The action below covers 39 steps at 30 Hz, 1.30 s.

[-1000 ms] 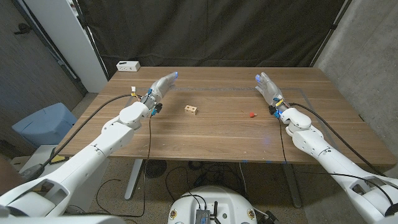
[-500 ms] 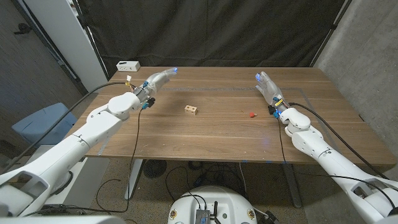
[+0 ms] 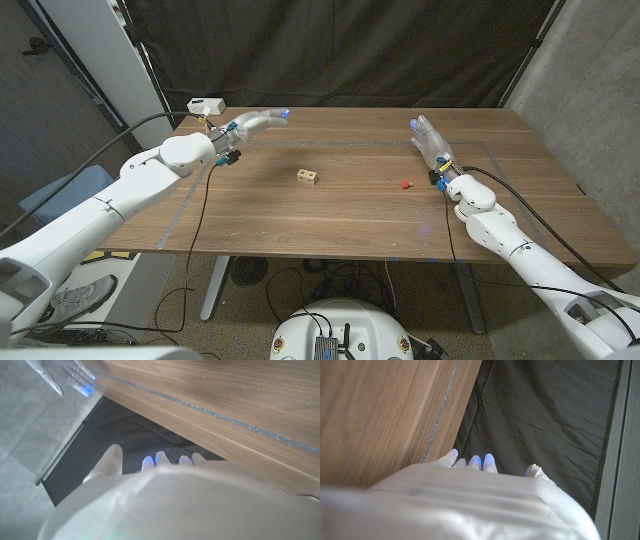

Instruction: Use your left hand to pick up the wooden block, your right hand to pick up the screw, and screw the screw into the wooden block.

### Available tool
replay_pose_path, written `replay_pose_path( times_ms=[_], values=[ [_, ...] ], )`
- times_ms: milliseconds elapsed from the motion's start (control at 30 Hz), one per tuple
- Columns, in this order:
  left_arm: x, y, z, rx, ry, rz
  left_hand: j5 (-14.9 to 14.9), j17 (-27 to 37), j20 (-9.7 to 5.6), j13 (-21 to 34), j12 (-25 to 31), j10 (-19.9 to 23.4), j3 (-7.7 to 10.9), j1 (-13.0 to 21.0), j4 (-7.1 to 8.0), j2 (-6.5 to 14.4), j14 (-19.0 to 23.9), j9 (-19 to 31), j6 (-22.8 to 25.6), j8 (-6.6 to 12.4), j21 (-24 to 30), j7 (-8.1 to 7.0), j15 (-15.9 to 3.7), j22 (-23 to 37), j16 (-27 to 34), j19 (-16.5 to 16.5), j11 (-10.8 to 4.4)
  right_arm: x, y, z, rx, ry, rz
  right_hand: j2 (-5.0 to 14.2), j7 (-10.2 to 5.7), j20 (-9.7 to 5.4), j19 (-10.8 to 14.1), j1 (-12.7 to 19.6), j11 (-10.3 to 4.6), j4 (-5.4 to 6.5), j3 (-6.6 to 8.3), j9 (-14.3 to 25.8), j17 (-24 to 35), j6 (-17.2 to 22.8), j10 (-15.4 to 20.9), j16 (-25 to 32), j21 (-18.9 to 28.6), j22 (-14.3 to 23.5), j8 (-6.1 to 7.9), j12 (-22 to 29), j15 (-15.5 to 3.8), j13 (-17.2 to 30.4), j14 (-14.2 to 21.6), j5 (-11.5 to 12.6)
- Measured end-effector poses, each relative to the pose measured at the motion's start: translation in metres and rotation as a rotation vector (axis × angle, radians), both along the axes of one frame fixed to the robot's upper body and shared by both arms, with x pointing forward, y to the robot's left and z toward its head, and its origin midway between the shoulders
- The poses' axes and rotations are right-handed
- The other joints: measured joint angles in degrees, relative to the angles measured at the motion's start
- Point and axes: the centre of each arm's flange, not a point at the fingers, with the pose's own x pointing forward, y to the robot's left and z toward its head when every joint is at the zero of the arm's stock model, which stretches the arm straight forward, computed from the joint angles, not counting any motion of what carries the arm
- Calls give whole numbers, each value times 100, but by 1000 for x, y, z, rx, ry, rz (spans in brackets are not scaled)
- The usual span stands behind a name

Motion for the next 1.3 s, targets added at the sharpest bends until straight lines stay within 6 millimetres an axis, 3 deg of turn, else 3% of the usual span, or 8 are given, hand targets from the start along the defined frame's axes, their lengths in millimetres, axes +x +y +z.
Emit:
replay_pose_path(
  times_ms=[267, 300, 333, 533, 633, 967, 1300],
  values=[
    [4, 6, -5, 107, 28, 79, -1, 0, 59, 0, 93, 469, -1, 559, 0, -320, 339, 0, 477, 125, 44, -48, -194, 0, 60, 61, -168, -1, 4, -5, 8, 3, 4, 0, 0, 0, 0, 0, 0, -24, 22, 0, -9, 0, 0, 0, 0, 0, 0, 0, 21, 0, -21, 0],
    [-12, -9, 16, 181, -22, 66, 0, 0, 59, 0, 93, 474, -1, 581, 0, -342, 357, 0, 489, 125, 44, -42, -213, 0, 60, 61, -172, -2, 5, -6, 8, 4, 5, 0, 0, 0, 0, 0, 0, -38, 8, 0, -9, 0, 0, 0, 0, 0, 0, 0, 21, 0, -21, 0],
    [-11, -7, 15, 192, -20, 79, -1, 0, 59, 0, 92, 474, -1, 581, 0, -342, 367, 0, 490, 125, 44, -42, -222, 1, 60, 61, -173, -3, 4, -5, 15, -7, -11, 0, 0, 0, 0, 0, 0, -38, 8, 0, -9, 0, 0, 0, 0, 0, 0, 0, 21, 0, -21, 0],
    [-13, -6, 17, 276, -31, 141, -1, 0, 103, 0, 93, 505, -22, 725, -22, -425, 367, -1, 488, 125, 44, -41, -222, 1, 60, 17, -203, -4, 5, -8, 17, -6, -11, -22, 0, 0, 0, 23, 0, -38, 8, 0, -9, 0, 0, 0, 0, 0, 0, 0, 21, 0, -21, 0],
    [-24, -17, 23, 356, -59, 154, -1, 0, 135, 0, 93, 505, -22, 785, -22, -485, 366, -1, 488, 125, 44, -41, -222, 1, 60, -15, -203, -5, 5, -9, 21, -5, -15, -22, 0, 0, 0, 23, 0, -38, 8, 0, -9, 0, 43, 0, 0, 0, 0, 0, 21, 0, -21, 0],
    [-35, -32, 30, 511, -83, 211, 21, -1, 379, 27, 38, 512, -22, 1199, -22, -697, 344, -1, 458, 54, -27, -103, -200, 1, 37, -54, -211, -6, 5, -13, 27, -1, -19, -37, 21, 0, 0, 38, 22, -54, 25, 0, -8, -22, 64, 0, 0, 0, 5, 0, 21, 0, -21, 0],
    [-39, -42, 34, 628, -95, 280, 21, -1, 409, 49, 17, 445, 1, 1476, -45, -763, 280, 27, 346, 11, -27, -89, -136, 1, 9, -84, -188, -7, 6, -15, 37, -6, -19, -88, 21, 0, 0, 89, 32, -114, -3, 0, -8, -21, 73, 0, 0, -1, 22, 0, 21, 7, -21, 0]
  ],
)
